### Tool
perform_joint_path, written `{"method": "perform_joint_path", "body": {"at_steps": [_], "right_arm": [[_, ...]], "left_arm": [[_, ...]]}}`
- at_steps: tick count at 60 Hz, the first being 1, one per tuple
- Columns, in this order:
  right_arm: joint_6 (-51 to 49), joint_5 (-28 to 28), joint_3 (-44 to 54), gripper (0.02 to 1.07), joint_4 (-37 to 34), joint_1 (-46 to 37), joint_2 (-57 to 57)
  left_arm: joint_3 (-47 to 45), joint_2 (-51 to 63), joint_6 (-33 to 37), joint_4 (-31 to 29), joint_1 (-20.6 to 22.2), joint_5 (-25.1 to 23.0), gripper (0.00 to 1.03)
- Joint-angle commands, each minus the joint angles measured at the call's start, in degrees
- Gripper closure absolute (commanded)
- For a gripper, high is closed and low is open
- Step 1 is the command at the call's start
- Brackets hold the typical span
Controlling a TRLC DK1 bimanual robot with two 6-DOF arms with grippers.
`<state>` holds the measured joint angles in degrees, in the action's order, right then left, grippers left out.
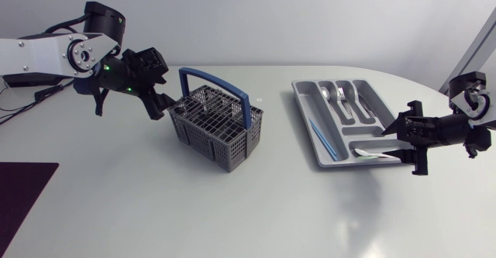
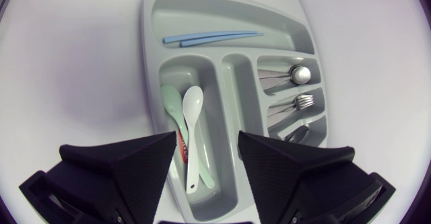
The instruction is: Unload the cutlery basket into the drawer organizer.
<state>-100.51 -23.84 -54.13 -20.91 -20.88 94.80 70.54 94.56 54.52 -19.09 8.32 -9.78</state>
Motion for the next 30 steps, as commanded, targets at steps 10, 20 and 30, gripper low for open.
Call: {"method": "perform_joint_path", "body": {"at_steps": [10,20,30], "right_arm": [[0.67,-0.69,4.21,0.34,0.08,1.28,-4.54],[1.54,-0.95,5.53,0.34,-0.01,1.46,-6.47],[2.86,-2.09,7.63,0.34,-0.19,2.52,-9.20]], "left_arm": [[0.56,1.32,2.69,0.20,-0.76,0.20,0.23],[-0.41,0.80,2.87,0.28,-0.85,0.11,0.23],[-0.67,0.45,2.78,0.37,-0.76,0.11,0.23]]}}
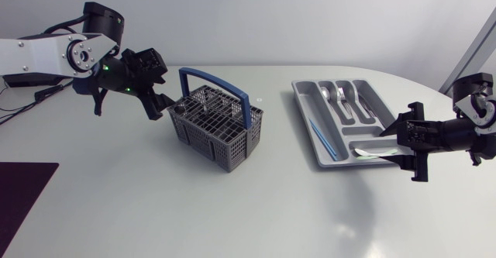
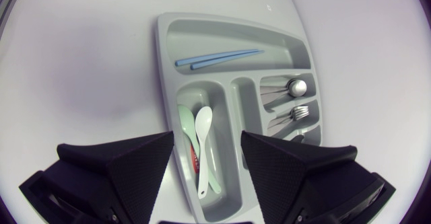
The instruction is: Unload the cutlery basket into the drawer organizer.
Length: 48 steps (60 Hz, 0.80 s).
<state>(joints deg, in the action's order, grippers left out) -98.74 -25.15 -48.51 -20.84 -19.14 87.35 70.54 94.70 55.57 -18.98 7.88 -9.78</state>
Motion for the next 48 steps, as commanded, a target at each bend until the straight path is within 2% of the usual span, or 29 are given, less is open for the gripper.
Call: {"method": "perform_joint_path", "body": {"at_steps": [1,23,37,48], "right_arm": [[1.18,-0.87,2.19,0.34,-0.25,0.77,-2.10],[1.80,-1.48,4.83,0.34,1.07,0.94,-2.71],[2.06,-1.48,6.15,0.34,2.47,1.03,-2.54],[2.59,-1.92,6.41,0.34,2.56,1.38,-2.71]], "left_arm": [[-0.76,0.31,1.73,0.26,-0.23,0.11,0.23],[-2.69,-2.23,1.65,-0.70,0.47,-0.06,0.23],[-6.65,-6.63,1.29,-1.67,2.67,-0.50,0.23],[-7.70,-5.22,1.03,-0.53,3.90,-0.50,0.24]]}}
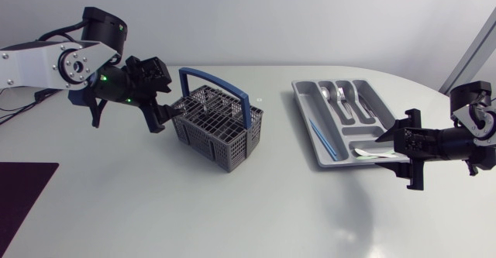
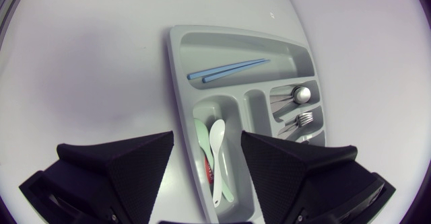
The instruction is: Unload the cutlery basket into the drawer organizer.
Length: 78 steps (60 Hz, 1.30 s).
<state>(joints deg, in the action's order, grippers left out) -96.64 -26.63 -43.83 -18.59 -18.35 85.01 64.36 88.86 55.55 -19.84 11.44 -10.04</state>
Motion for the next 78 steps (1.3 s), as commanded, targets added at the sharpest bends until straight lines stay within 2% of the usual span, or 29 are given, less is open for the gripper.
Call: {"method": "perform_joint_path", "body": {"at_steps": [1,6,8,18,21,25,30,37,52,63,78], "right_arm": [[0.58,-0.53,1.82,0.34,0.31,0.60,-0.37],[0.58,-0.61,2.00,0.34,0.31,0.60,-0.46],[0.58,-0.70,2.17,0.34,0.31,0.60,-0.73],[0.58,-0.79,2.44,0.34,0.13,0.51,-1.52],[0.66,-0.88,2.44,0.33,0.04,0.51,-1.60],[0.75,-0.96,2.53,0.33,-0.04,0.60,-1.69],[0.75,-0.96,2.88,0.33,-0.04,0.77,-1.87],[1.02,-1.05,3.14,0.33,-0.04,0.95,-1.96],[1.02,-1.14,3.40,0.33,0.04,0.95,-1.96],[1.10,-1.23,3.32,0.33,0.04,0.95,-1.96],[1.81,-1.58,3.40,0.33,0.22,1.21,-1.60]], "left_arm": [[-1.52,0.88,1.05,0.50,0.34,-0.24,0.24],[-1.34,1.93,1.14,1.47,0.34,-0.15,0.24],[-1.16,2.20,1.14,1.91,0.25,-0.15,0.28],[-0.37,3.34,1.05,2.87,0.07,-0.06,0.28],[0.07,4.13,1.14,2.87,-0.10,0.02,0.35],[0.42,4.83,1.32,2.96,-0.10,0.02,0.39],[0.86,5.27,1.32,3.05,-0.28,0.02,0.39],[0.94,6.24,1.32,4.10,-0.10,-0.06,0.45],[2.70,7.73,0.88,4.54,-0.28,-0.06,0.72],[3.41,8.61,0.88,4.81,-0.37,0.02,0.99],[3.23,7.91,1.23,4.98,-0.37,0.11,1.00]]}}
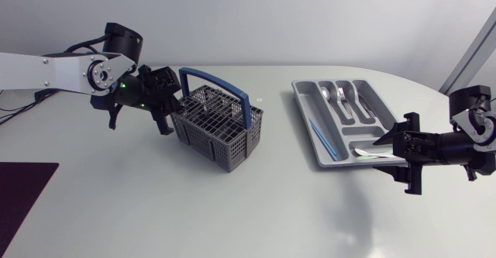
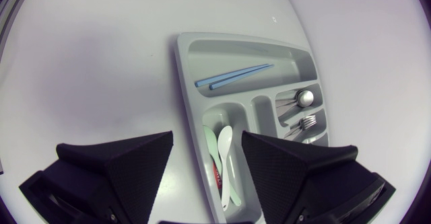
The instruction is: Unload the cutlery basket into the drawer organizer.
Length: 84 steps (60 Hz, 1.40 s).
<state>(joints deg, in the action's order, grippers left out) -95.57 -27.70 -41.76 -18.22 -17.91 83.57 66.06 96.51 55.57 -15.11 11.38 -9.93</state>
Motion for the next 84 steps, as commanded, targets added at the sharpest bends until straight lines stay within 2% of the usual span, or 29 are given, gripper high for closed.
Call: {"method": "perform_joint_path", "body": {"at_steps": [1,21,36,47,57,60,64,77,84], "right_arm": [[0.82,-0.51,1.33,0.33,-0.15,0.77,-0.16],[1.26,-0.51,2.47,0.33,0.73,1.21,-0.60],[3.11,-1.12,4.14,0.33,0.29,2.27,-5.52],[7.42,-2.09,5.11,0.32,0.29,3.85,-11.59],[15.24,-2.09,6.34,0.32,0.90,7.36,-18.00],[18.49,-2.09,6.69,0.31,1.43,8.77,-20.03],[24.47,-1.83,7.48,0.23,2.92,11.58,-22.93],[41.34,3.71,8.71,0.23,6.18,23.01,-31.54],[48.99,9.69,8.36,0.23,7.14,31.27,-34.61]], "left_arm": [[1.53,0.08,1.12,0.26,-0.30,0.00,1.00],[-0.06,-7.12,0.33,0.26,-0.39,0.00,1.00],[-0.94,-13.72,-0.46,0.26,-0.92,0.00,1.00],[-3.40,-20.84,-1.25,0.61,-1.88,0.00,1.00],[-6.12,-26.90,-4.33,1.23,-2.06,0.00,1.00],[-6.82,-28.48,-6.79,1.58,-1.88,0.00,1.00],[-7.70,-30.42,-11.36,1.58,-1.09,0.00,1.00],[-8.32,-31.12,-29.20,0.52,4.88,0.27,1.00],[-7.44,-29.98,-40.10,0.00,8.84,0.27,1.00]]}}
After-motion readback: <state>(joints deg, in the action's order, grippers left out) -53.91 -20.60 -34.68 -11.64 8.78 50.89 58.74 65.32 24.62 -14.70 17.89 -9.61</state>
